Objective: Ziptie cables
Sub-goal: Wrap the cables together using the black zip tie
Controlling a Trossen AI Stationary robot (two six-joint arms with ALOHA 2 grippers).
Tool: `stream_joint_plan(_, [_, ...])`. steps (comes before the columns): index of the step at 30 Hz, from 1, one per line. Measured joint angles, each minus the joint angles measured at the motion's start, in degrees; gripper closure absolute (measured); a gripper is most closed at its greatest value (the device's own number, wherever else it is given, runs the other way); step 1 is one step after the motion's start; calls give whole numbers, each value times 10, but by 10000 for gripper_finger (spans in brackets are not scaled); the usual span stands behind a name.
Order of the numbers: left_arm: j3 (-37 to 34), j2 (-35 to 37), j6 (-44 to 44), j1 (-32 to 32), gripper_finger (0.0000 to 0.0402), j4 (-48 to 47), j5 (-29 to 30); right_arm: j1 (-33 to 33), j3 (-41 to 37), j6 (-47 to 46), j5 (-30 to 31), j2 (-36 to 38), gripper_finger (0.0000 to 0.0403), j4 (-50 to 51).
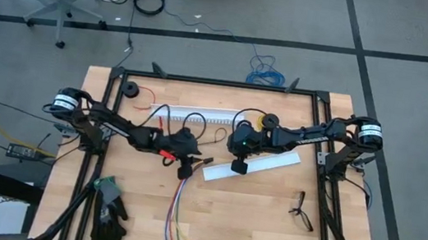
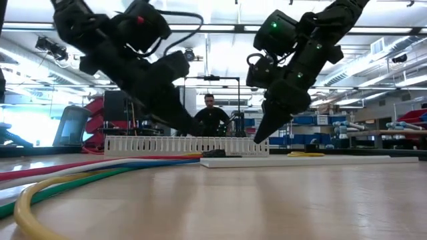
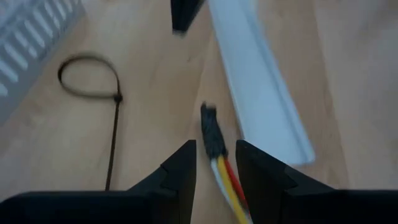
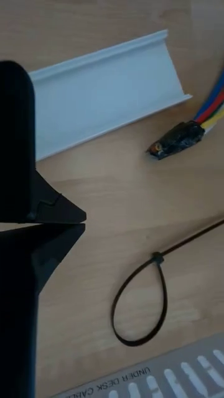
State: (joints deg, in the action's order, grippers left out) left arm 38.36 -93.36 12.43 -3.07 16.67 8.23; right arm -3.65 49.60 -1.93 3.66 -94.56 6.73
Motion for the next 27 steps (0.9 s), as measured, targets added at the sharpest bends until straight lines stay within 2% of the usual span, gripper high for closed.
stream_joint_plan(6, [14, -8, 16, -5, 279, -44, -6, 2, 0, 4, 0, 0, 403, 3])
stream_joint_plan(11, [13, -52, 35, -12, 279, -27, -44, -5, 0, 43, 11, 0, 403, -37])
stream_joint_plan(16, [15, -88, 44, -12, 284, -6, -43, -19, 0, 106, 8, 0, 402, -89])
stream_joint_plan(19, [15, -92, 44, -13, 314, -1, -32, -32, 0, 127, 6, 0, 392, -91])
stream_joint_plan(23, [15, -88, 28, -14, 383, -2, -24, -50, 0, 153, -33, 0, 361, -88])
stream_joint_plan(27, [15, -83, 18, -14, 389, -9, -13, -59, 0, 179, -41, 0, 321, -94])
